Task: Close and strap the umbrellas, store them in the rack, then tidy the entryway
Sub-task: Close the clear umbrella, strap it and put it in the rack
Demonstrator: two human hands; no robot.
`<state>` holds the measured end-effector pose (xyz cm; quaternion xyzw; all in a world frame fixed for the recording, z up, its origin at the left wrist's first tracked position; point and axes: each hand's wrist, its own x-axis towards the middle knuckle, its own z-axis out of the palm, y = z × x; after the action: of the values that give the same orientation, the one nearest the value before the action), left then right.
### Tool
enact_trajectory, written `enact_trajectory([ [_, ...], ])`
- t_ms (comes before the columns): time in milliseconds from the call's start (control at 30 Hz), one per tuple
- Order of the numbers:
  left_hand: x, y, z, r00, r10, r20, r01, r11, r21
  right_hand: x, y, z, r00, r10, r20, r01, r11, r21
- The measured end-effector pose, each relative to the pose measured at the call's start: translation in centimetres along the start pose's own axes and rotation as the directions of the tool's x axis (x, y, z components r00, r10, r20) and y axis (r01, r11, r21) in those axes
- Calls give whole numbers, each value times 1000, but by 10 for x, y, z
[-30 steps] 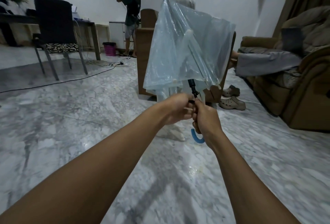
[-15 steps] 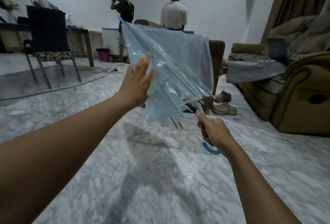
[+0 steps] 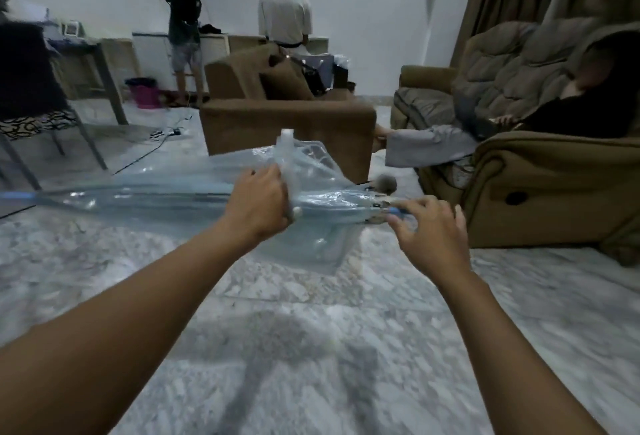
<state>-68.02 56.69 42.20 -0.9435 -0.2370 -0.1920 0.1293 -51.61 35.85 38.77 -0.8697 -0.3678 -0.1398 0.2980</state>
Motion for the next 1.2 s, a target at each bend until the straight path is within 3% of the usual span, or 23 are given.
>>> enact_trajectory([
  [100, 27, 21, -67, 997, -40, 62, 49, 988, -147, 9, -41, -78, 969, 184, -164, -166, 979, 121],
  [200, 46, 42, -131, 993, -62, 100, 84, 967, -239, -2, -95, -157, 911, 258, -320, -191, 955, 228],
  [300, 54, 65, -195, 991, -4, 133, 38, 967, -254, -13, -142, -223, 905, 376, -197, -296, 892, 341],
  [367, 54, 82, -233, 985, 80, 152, -36, 961, -276, -16, -157, -251, 869, 495, -22, -430, 776, 462],
  [467, 46, 106, -277, 971, 203, 129, -153, 935, -321, -21, -169, -286, 746, 650, 142, -552, 487, 677],
  [533, 39, 121, -303, 961, 260, 91, -211, 907, -364, -29, -177, -312, 682, 707, 187, -526, 296, 797],
  [633, 28, 141, -331, 946, 323, 40, -277, 864, -421, -40, -180, -348, 614, 774, 155, -441, 174, 881],
  [800, 6, 177, -363, 842, 538, 46, -436, 728, -529, -60, -161, -383, 439, 899, 4, -397, 190, 898],
  [933, 1, 199, -369, 757, 641, -127, -550, 520, -653, -91, -134, -417, 329, 940, -87, -395, 221, 892],
  [1000, -8, 217, -369, 769, 620, -154, -551, 522, -650, -109, -120, -437, 305, 944, -127, -388, 245, 888],
  [1100, -22, 254, -380, 798, 600, -52, -457, 547, -701, -135, -101, -466, 301, 940, -163, -364, 271, 891],
  [1200, -31, 295, -401, 682, 726, 91, -332, 418, -846, -160, -86, -497, 321, 936, -141, -305, 244, 921],
])
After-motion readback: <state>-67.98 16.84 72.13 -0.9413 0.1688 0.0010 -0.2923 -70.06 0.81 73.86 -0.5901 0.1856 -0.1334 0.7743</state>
